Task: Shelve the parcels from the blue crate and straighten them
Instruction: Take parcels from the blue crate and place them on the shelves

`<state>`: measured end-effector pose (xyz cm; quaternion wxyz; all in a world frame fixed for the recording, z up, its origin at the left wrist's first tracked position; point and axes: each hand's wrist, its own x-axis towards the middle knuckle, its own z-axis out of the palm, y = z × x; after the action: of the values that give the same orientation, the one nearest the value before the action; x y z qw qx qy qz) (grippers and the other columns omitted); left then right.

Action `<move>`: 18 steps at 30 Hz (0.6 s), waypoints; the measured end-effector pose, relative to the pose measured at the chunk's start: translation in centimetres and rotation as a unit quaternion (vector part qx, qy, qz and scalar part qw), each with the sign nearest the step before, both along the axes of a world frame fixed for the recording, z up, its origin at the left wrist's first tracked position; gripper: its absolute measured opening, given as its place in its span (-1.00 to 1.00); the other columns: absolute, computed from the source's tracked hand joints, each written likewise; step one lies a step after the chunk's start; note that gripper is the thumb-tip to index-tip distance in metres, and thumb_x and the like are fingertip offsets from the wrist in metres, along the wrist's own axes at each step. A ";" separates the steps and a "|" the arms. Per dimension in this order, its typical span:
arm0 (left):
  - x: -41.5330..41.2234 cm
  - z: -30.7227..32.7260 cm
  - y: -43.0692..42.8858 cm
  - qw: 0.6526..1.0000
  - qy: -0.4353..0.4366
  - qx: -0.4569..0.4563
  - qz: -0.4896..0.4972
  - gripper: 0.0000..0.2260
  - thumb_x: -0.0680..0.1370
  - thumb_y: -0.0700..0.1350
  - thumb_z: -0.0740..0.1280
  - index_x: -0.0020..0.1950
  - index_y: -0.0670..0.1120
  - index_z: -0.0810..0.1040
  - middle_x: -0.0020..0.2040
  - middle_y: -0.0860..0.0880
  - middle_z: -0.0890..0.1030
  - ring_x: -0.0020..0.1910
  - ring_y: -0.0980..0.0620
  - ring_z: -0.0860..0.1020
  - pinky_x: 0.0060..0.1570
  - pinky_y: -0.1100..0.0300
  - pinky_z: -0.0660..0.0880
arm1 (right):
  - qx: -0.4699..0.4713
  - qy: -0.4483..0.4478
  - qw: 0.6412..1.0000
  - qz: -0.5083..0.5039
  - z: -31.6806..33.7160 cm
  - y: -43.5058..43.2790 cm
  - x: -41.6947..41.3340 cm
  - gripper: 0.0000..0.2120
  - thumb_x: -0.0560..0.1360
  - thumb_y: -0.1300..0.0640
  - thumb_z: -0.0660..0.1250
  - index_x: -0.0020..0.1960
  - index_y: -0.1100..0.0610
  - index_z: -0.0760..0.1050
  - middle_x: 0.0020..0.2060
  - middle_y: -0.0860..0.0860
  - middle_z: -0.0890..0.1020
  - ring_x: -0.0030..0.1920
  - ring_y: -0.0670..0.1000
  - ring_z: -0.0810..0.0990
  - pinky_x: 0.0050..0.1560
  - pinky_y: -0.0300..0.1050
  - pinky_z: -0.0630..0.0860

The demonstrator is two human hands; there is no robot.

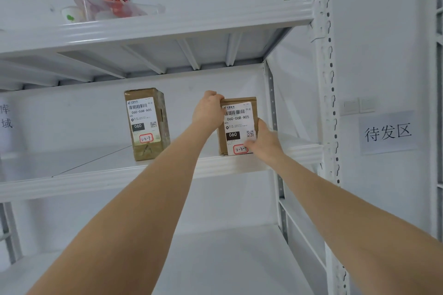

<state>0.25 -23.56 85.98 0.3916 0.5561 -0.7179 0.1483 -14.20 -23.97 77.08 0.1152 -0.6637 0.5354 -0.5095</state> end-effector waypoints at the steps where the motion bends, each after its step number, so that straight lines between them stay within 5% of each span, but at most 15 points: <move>1: -0.2 0.0 0.2 0.999 -0.031 -0.003 0.018 -0.62 0.59 -0.20 0.23 0.41 -0.09 0.39 0.38 -0.10 0.37 0.34 -0.10 0.37 0.31 0.03 0.36 | -0.006 0.018 1.000 -0.014 0.0 0.3 0.1 -0.41 0.48 0.21 0.33 0.44 0.05 0.19 0.25 0.07 0.52 0.15 0.14 0.55 0.16 0.07 0.51; 3: -0.6 0.0 0.6 0.995 -0.089 -0.006 0.053 -0.55 0.58 -0.25 0.20 0.45 0.03 0.32 0.32 -0.09 0.41 0.35 -0.09 0.32 0.22 -0.01 0.41 | -0.027 0.082 0.994 -0.065 0.0 0.9 0.4 -0.24 0.49 0.17 0.35 0.54 0.03 -0.01 0.45 0.07 0.28 0.27 0.15 0.46 0.16 0.06 0.49; 7: -1.4 -0.3 1.3 0.987 -0.131 -0.012 0.093 -0.50 0.57 -0.30 0.17 0.45 0.07 0.28 0.29 -0.08 0.43 0.34 -0.09 0.28 0.08 0.03 0.42 | -0.114 0.239 0.955 -0.134 0.1 1.9 0.8 -0.16 0.54 0.16 0.33 0.58 0.04 -0.19 0.57 0.03 -0.17 0.56 0.11 -0.07 0.43 -0.01 0.21; 10: -1.7 -0.3 1.7 0.982 -0.152 -0.022 0.109 -0.52 0.55 -0.31 0.22 0.43 0.01 0.32 0.29 -0.09 0.41 0.31 -0.10 0.32 0.05 0.06 0.43 | -0.131 0.279 0.946 -0.106 -0.2 1.9 1.1 -0.24 0.58 0.24 0.21 0.58 -0.01 -0.20 0.56 -0.03 -0.25 0.56 0.09 -0.19 0.48 -0.06 0.09; 14: -1.8 -0.3 1.7 0.981 -0.155 -0.028 0.112 -0.55 0.54 -0.31 0.24 0.40 -0.03 0.35 0.26 -0.12 0.42 0.27 -0.12 0.37 0.02 0.07 0.43 | -0.122 0.272 0.952 -0.070 -0.8 2.4 1.2 -0.45 0.68 0.16 0.01 0.58 -0.04 -0.12 0.57 -0.06 -0.18 0.56 0.02 -0.07 0.38 -0.05 0.26; 18: -1.7 -0.6 1.3 0.983 -0.150 -0.027 0.101 -0.57 0.53 -0.30 0.25 0.39 -0.04 0.34 0.24 -0.13 0.42 0.23 -0.14 0.40 -0.09 0.10 0.40 | -0.119 0.287 0.946 -0.092 -0.9 1.6 1.7 -0.33 0.61 0.25 0.12 0.58 0.00 -0.14 0.56 -0.06 -0.24 0.55 0.08 -0.23 0.23 -0.04 0.43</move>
<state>-1.45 -22.28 85.35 0.2770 0.5867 -0.7042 0.2883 -12.46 -22.35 76.14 -0.1700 -0.7386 0.5400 -0.3660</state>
